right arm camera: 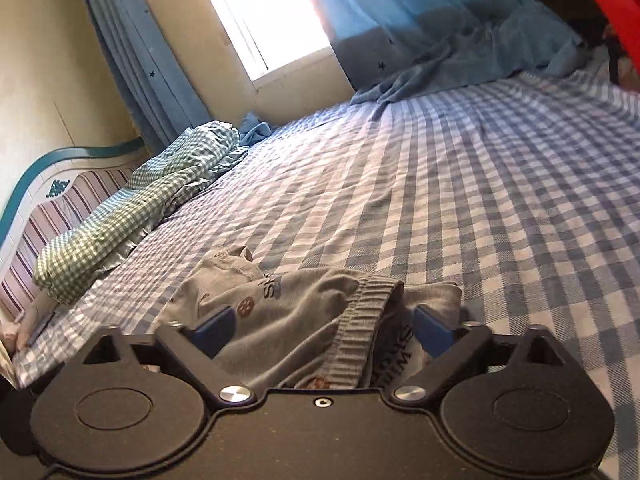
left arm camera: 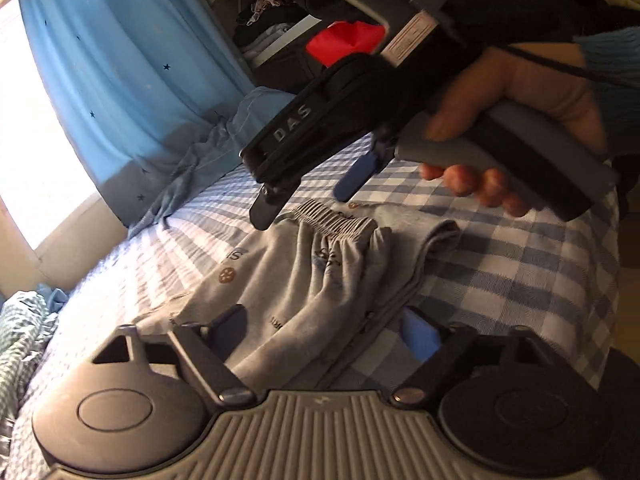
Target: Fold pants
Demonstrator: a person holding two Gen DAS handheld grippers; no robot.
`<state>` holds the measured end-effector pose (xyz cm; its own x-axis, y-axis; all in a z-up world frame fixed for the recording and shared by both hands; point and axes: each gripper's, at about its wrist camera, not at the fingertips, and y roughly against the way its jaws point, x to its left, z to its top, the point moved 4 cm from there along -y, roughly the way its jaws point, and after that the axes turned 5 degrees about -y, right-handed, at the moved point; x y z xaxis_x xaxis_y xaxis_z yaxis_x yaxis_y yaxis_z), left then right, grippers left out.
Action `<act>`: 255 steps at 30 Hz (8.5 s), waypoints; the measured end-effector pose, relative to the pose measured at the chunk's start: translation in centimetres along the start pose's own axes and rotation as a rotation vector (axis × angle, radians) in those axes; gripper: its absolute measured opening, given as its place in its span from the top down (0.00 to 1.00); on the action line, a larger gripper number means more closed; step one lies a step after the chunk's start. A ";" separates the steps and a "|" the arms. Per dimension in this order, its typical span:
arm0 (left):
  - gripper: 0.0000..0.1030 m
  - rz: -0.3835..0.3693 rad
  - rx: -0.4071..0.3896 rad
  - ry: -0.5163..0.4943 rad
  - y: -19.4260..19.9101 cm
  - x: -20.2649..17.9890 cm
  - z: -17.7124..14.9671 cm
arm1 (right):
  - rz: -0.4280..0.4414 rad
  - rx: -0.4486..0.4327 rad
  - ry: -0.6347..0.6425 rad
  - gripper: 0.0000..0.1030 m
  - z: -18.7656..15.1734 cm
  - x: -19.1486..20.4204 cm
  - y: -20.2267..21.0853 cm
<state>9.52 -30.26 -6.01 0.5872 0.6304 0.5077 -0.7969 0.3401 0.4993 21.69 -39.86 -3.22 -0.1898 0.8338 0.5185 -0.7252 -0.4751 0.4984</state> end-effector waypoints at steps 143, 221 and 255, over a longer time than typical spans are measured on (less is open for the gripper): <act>0.01 0.047 0.181 0.764 -2.5 17.3 -13.7 | -0.537 -0.227 0.124 0.01 -10.7 2.0 3.8; 0.88 0.030 0.085 0.836 1.0 30.5 -9.1 | 0.023 -0.208 -0.108 0.77 2.8 12.8 -3.0; 0.00 0.225 0.148 0.900 9.2 28.1 -18.3 | -0.164 -0.199 0.101 0.01 -5.5 16.5 -2.1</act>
<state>16.08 3.33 -0.03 0.0413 0.9942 -0.0993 -0.8159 0.0909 0.5710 16.44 -23.56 0.54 -0.1164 0.9235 0.3655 -0.8658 -0.2747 0.4183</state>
